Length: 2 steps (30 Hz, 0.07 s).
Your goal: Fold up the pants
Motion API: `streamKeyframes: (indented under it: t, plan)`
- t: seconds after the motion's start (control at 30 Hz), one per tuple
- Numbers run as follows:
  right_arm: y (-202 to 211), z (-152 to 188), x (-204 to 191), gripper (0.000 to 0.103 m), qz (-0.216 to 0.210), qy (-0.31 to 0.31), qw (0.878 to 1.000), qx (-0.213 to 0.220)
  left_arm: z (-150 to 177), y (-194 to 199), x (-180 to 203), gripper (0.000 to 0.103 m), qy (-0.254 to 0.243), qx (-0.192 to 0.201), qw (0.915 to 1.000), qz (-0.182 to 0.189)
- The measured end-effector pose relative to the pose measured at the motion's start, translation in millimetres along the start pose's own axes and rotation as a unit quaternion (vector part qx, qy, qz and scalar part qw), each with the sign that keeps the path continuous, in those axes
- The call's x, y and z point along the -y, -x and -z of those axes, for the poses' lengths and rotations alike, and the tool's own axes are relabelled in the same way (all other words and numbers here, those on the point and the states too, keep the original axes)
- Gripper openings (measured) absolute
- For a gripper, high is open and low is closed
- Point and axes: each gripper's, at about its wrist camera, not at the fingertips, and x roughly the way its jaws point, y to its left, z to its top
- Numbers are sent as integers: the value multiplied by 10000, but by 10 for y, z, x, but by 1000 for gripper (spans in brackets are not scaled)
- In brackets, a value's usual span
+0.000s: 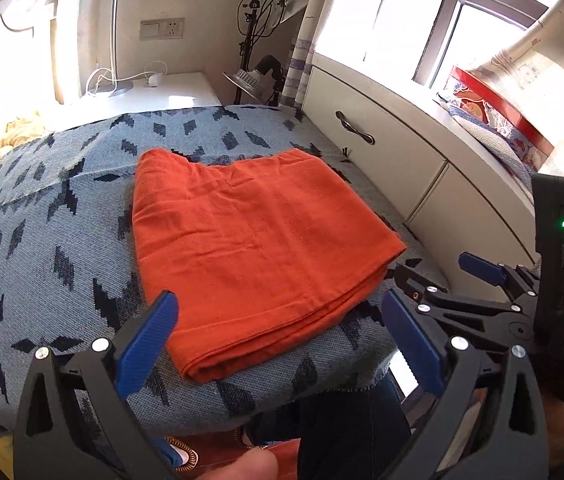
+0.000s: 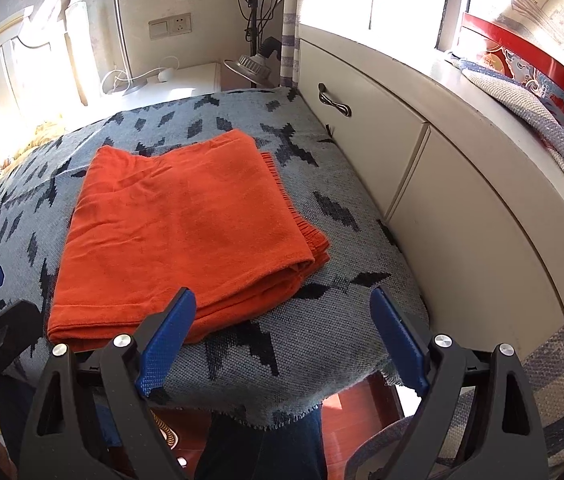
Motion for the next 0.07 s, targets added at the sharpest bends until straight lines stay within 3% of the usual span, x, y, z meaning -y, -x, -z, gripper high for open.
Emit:
streamKeyframes:
  t: [0.07]
  plan:
    - [-2, 11, 12, 88, -45, -36, 10000, 45, 6, 76, -67, 101, 90, 96, 9999, 68]
